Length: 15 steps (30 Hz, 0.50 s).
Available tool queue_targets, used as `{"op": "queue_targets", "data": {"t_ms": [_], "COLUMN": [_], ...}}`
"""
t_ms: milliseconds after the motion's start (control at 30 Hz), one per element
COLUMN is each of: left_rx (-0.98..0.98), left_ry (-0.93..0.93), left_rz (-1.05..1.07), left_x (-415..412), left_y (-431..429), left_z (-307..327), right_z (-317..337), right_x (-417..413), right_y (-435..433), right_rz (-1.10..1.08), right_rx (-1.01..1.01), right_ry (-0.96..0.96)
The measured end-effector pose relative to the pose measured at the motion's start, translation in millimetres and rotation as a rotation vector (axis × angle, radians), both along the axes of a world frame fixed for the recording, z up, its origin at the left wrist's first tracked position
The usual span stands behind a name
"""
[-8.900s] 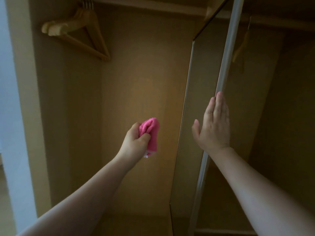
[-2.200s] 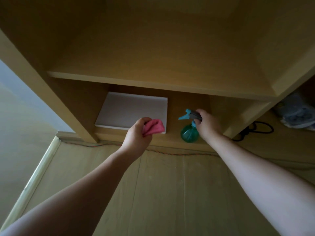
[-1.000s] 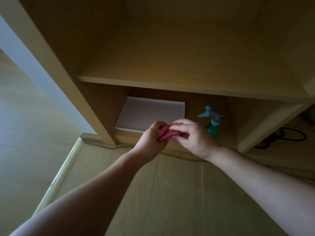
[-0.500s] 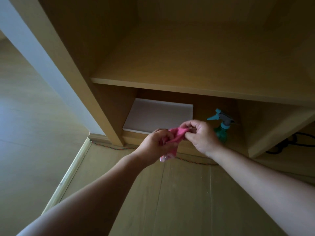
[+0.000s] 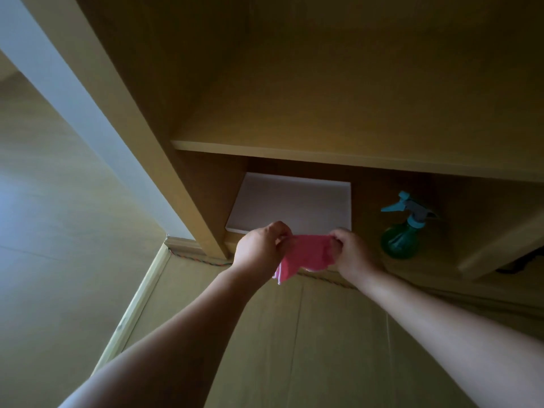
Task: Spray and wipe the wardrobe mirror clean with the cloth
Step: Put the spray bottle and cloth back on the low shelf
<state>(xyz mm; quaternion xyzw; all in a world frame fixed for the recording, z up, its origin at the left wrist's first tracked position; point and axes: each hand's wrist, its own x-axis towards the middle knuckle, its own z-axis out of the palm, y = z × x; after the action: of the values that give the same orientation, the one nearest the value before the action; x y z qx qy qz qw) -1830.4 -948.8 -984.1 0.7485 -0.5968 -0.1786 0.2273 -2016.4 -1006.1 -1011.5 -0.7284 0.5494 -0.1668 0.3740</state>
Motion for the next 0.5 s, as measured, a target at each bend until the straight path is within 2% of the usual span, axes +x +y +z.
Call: {"op": "queue_targets", "data": {"t_ms": [67,233,500], "left_rx": [-0.022,-0.01,-0.007], "left_ry": [0.012,0.302,0.228], "left_rz": [0.031,0.089,0.114], "left_x": [5.5,24.0,60.1], "left_y": [-7.9,-34.1,-87.1], "left_z": [-3.7,-20.1,-44.8], "right_z": [-5.6,-9.1,-21.3], "right_x": [5.2,12.7,41.2], "right_y": [-6.1,-32.5,-82.2], "right_rz": [-0.022,-0.026,0.039], "right_rx": [0.039,0.018,-0.164], "right_ry": [-0.001,0.024,0.249]}}
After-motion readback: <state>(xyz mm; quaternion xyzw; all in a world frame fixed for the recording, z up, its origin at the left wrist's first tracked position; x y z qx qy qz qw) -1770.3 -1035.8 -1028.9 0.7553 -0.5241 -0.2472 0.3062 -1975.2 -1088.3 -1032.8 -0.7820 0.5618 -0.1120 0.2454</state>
